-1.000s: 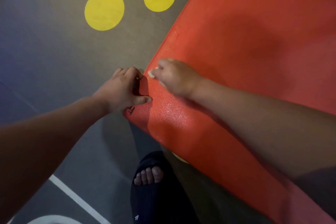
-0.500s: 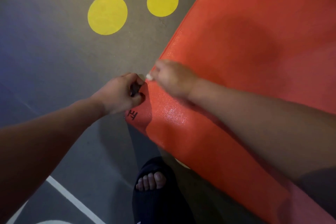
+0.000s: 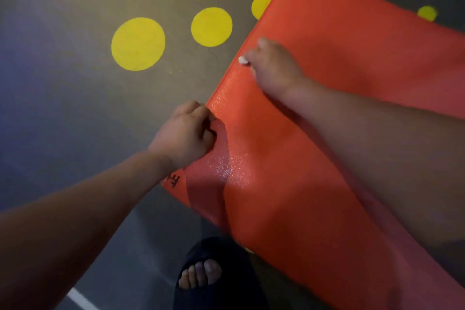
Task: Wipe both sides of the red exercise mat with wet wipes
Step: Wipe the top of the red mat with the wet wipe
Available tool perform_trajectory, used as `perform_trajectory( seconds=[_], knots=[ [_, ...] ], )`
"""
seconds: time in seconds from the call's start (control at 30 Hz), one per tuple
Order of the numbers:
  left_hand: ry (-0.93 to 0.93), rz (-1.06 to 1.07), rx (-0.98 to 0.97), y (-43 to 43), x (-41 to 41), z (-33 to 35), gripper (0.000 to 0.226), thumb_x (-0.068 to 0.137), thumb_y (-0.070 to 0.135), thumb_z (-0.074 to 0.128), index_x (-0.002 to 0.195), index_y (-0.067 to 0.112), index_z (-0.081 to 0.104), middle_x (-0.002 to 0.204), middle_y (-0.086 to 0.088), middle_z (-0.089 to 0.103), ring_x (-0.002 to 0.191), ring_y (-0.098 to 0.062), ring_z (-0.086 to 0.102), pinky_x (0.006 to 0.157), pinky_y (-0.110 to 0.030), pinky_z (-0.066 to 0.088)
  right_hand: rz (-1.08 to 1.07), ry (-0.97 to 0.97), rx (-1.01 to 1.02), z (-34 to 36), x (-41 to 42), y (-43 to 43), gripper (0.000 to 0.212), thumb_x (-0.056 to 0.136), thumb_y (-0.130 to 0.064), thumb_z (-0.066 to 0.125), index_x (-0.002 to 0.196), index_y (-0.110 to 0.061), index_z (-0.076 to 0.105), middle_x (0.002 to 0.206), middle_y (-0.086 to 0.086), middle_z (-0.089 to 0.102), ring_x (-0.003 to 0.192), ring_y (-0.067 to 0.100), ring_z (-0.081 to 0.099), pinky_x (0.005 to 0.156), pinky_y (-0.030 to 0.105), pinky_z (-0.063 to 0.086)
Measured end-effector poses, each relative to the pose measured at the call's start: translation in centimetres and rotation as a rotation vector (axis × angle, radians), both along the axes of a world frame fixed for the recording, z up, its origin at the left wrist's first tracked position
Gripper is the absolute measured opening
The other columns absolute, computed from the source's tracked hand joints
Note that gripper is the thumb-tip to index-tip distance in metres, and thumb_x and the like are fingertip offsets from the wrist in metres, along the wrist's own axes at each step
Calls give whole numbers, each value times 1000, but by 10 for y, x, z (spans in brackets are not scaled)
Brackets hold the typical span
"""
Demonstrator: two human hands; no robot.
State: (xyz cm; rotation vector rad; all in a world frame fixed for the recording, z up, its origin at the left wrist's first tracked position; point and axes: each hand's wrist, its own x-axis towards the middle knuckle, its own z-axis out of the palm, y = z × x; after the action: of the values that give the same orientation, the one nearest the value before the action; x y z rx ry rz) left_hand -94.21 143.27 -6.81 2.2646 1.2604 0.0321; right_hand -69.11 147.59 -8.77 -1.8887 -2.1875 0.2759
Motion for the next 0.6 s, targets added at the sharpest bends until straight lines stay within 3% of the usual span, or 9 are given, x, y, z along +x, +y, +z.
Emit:
perform_trajectory(
  seconds=[0.07,0.13,0.27,0.37,0.43,0.53,0.6],
  knots=[
    [-16,-77,22,-2,11,1,42,74,22,50,111,13,67,112,-8,60,106,-32,56,95,-37,49,-207,-64,-4,-2,35,16,28,102,-19,46,114,-2,66,111,29,57,103,45,58,87,46,43],
    [-15,-123,39,-1,18,2,43,75,22,50,114,13,68,113,-8,61,107,-33,57,97,-40,49,-304,-57,-17,-6,45,18,26,100,-17,46,112,-3,64,112,28,58,103,44,58,88,46,43],
    [-32,-101,26,2,22,3,35,78,20,53,108,14,70,110,-6,63,106,-31,60,96,-39,50,-15,90,-40,-8,3,-28,22,87,-7,50,101,-6,67,91,25,60,84,43,61,77,46,48],
    [-16,-87,32,2,24,3,31,79,21,51,102,15,71,109,-5,64,106,-30,60,96,-40,51,275,33,-97,-12,-13,-75,32,87,-9,46,114,-3,62,96,27,61,93,43,63,96,50,49],
    [-11,-80,44,2,28,3,31,79,24,48,98,15,71,106,-5,64,104,-31,60,94,-41,50,318,82,-94,-10,-5,-91,37,91,-16,48,122,-3,63,104,21,62,99,40,62,88,49,53],
    [-9,-58,62,4,37,3,33,78,29,42,91,16,69,101,-5,64,100,-33,59,91,-43,51,273,117,34,3,11,-97,22,94,-25,56,100,-11,72,108,19,61,85,36,59,69,42,53],
    [-21,-39,66,5,42,2,32,78,29,41,88,16,68,99,-5,64,100,-33,59,90,-43,50,239,132,90,10,16,-97,20,92,-25,59,91,-8,69,108,19,58,87,34,56,74,41,49]
  ],
)
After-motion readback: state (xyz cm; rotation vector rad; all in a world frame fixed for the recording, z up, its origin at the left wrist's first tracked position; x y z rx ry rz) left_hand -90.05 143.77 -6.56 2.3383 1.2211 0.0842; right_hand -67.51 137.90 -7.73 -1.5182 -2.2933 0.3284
